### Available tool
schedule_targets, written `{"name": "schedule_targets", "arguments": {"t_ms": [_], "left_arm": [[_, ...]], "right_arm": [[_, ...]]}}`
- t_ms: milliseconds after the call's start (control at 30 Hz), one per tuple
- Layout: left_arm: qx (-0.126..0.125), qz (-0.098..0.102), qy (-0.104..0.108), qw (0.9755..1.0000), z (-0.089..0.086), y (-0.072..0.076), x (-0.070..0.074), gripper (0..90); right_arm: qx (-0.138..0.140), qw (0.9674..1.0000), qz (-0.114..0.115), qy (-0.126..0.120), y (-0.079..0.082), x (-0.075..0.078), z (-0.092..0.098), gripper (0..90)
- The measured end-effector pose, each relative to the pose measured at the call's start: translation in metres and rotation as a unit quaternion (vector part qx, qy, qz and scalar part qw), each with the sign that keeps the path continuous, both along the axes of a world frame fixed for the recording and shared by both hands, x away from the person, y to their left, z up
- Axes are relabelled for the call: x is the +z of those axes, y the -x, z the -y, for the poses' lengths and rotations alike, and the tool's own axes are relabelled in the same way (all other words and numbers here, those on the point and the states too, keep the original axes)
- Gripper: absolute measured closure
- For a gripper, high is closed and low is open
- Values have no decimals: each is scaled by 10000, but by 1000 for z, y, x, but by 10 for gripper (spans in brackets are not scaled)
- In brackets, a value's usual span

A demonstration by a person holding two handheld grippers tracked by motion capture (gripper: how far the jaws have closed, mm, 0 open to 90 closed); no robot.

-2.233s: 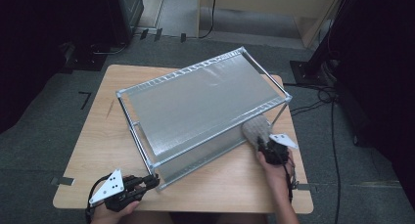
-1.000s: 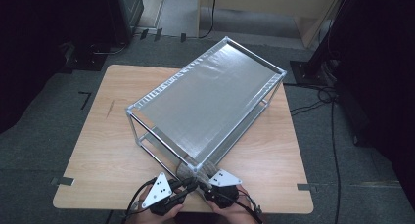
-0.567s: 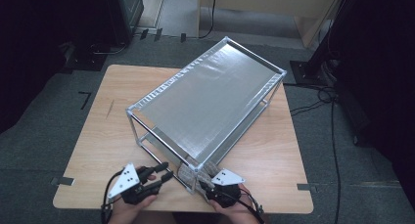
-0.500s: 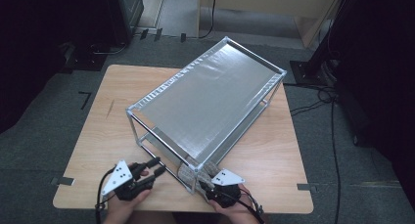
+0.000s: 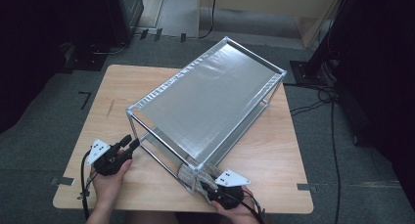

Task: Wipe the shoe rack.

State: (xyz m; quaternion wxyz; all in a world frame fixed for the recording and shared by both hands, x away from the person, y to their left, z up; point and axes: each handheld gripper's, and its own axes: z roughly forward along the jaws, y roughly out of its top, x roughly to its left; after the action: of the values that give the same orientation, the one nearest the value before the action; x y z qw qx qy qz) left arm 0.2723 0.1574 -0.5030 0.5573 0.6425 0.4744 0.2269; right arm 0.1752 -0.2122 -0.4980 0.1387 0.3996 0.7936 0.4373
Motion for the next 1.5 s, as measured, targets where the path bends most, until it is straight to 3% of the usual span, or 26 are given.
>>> {"name": "schedule_targets", "arguments": {"t_ms": [67,233,300,600,967,1100,1333,1500], "left_arm": [[66,-9,-129,9999,2,-8,-2,610],[189,-157,-45,9997,0,-19,-8,722],[149,-129,-111,9997,-1,-21,-8,761],[254,0,-344,9991,3,-20,-9,783],[211,28,-347,9992,3,-19,-10,789],[213,27,-342,9992,4,-19,-10,791],[210,39,-350,9992,4,-19,-10,792],[194,42,-339,9992,4,-19,-10,792]], "right_arm": [[5,10000,43,-43,2,4,2,658],[208,9991,280,-261,10,13,7,656],[309,9981,449,-281,13,18,7,655],[316,9960,752,-367,22,39,14,653],[215,9913,1145,-617,29,70,23,642],[160,9903,1205,-677,30,74,26,643],[238,9929,1012,-574,27,63,24,643],[375,9964,590,-473,18,38,23,643]]}}
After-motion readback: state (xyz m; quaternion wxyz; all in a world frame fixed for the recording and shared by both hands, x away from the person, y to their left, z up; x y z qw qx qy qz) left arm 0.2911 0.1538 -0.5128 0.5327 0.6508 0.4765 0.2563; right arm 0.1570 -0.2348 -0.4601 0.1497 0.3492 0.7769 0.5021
